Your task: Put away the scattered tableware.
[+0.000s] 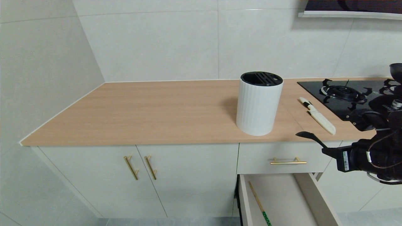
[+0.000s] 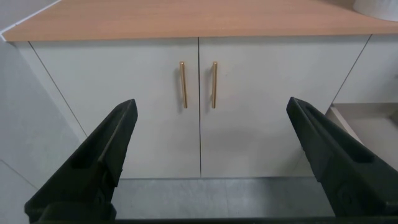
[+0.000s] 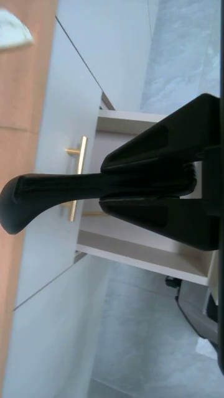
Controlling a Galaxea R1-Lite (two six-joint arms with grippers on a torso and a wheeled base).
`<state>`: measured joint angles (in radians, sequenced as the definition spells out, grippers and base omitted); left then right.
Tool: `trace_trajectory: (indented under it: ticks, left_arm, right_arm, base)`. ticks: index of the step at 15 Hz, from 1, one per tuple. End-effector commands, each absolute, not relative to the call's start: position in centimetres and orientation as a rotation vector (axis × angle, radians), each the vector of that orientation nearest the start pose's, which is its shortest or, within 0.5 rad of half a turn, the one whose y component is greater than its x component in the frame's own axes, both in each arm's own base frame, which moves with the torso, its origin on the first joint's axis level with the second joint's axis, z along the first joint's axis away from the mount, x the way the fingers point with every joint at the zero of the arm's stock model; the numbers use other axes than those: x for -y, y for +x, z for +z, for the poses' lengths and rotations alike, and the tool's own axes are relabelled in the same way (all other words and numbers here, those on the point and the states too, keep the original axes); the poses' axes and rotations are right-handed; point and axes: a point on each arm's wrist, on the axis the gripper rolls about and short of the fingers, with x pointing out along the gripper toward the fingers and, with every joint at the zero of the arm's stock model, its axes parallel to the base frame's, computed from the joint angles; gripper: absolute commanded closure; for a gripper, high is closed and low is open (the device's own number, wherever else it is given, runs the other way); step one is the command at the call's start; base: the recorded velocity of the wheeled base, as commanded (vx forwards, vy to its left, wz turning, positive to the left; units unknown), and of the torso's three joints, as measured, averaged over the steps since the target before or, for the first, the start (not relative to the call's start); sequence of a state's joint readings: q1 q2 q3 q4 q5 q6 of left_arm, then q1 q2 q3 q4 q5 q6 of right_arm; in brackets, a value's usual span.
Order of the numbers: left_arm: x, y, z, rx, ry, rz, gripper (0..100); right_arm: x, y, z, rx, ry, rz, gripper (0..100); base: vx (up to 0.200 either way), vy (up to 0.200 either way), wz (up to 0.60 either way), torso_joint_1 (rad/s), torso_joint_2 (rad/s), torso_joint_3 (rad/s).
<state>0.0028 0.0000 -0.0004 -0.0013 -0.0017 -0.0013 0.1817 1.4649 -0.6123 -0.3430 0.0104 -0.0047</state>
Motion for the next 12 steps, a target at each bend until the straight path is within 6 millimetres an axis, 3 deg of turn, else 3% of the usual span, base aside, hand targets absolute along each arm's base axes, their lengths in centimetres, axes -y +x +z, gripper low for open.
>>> trace_trajectory:
  ticks: [1,5,12]
  left_arm:
    - [0.0,-2.3,7.6,0.000,-0.002,0.002,0]
    - [0.0,-2.3,7.6,0.000,-0.002,0.002,0]
    - [0.0,-2.3,7.6,0.000,-0.002,0.002,0]
  right_arm:
    - [-4.4,23.3,15.7,-0.549,-0.052,0.191,100]
    - [-4.4,23.4,15.2,-0.566,-0.054,0.192,100]
    - [-4.5,23.8,14.6,-0.592,-0.056,0.192,100]
  base:
    - [0.000,0.000,0.00,0.000,0.00,0.000]
    - [0.000,0.000,0.00,-0.062,0.14,0.073]
    - [0.000,0.000,0.00,-0.203,0.48,0.274]
